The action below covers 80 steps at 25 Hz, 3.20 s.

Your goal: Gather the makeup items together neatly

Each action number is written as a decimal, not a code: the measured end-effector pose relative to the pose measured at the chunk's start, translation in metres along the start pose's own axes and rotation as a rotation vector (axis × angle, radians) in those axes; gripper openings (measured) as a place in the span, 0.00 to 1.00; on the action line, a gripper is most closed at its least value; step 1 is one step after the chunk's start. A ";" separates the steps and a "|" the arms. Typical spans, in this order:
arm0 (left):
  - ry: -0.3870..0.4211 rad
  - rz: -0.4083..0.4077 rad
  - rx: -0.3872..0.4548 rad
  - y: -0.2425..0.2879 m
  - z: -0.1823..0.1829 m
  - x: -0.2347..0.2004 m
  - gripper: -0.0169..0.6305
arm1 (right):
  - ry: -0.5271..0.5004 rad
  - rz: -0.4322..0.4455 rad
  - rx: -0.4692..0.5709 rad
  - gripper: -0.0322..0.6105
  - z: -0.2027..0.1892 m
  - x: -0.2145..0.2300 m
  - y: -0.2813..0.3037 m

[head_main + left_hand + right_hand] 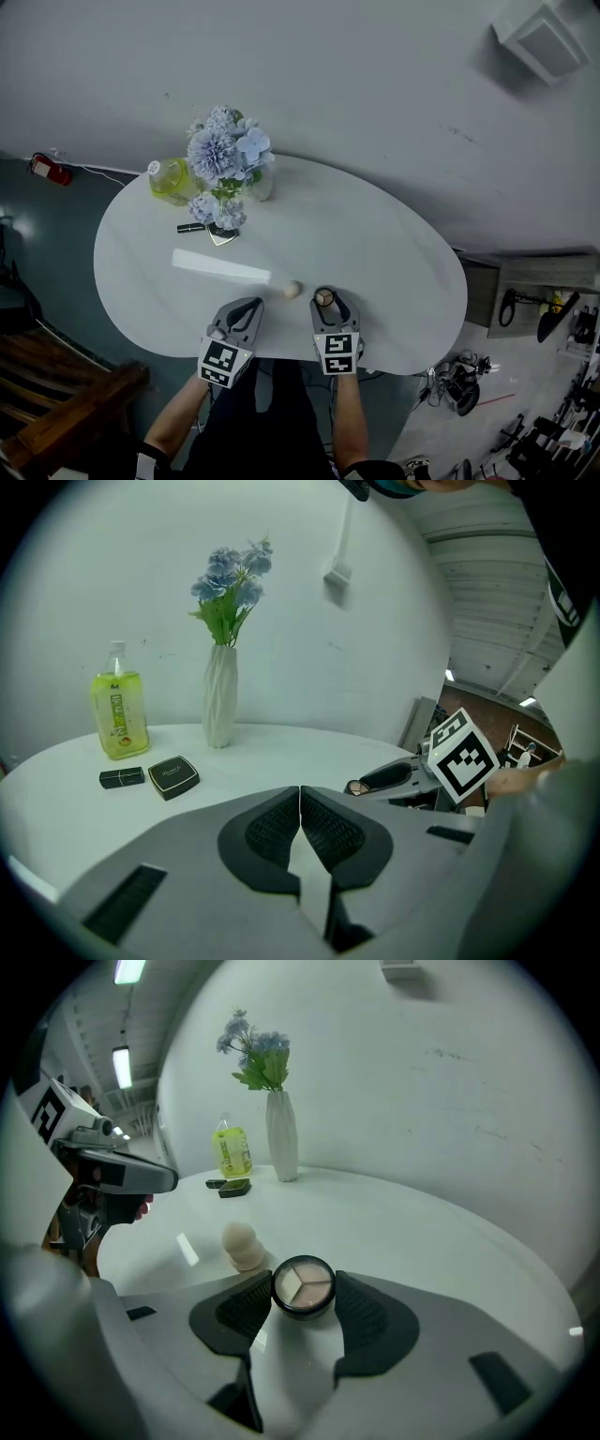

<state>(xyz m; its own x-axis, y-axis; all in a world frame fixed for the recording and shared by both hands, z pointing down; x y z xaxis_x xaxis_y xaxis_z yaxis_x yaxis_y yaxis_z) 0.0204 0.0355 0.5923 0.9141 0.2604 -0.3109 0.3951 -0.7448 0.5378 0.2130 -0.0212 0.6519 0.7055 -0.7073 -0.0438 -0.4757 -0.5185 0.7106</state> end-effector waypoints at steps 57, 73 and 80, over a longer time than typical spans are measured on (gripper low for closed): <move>0.137 0.026 0.289 -0.101 0.114 0.039 0.06 | -0.076 -0.143 0.429 0.20 0.134 -0.025 -0.146; 0.151 0.037 0.336 -0.120 0.131 0.028 0.06 | -0.093 -0.136 0.472 0.11 0.160 -0.047 -0.152; 0.136 0.038 0.337 -0.122 0.129 0.024 0.06 | -0.096 -0.124 0.464 0.11 0.161 -0.048 -0.149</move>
<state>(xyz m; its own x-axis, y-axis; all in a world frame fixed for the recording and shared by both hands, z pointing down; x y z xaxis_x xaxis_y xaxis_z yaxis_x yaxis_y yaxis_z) -0.0175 0.0534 0.4183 0.9404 0.2910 -0.1760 0.3287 -0.9104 0.2512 0.1654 0.0133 0.4353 0.7305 -0.6563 -0.1888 -0.5903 -0.7458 0.3087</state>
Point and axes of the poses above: the fingertips, and each gripper's own axes: y forward along the fingers, x to its right, z out of its top, the point moved 7 cm from there along -y, backward along the fingers, and after that the axes turned 8 degrees about -y, right-handed, at the moved point
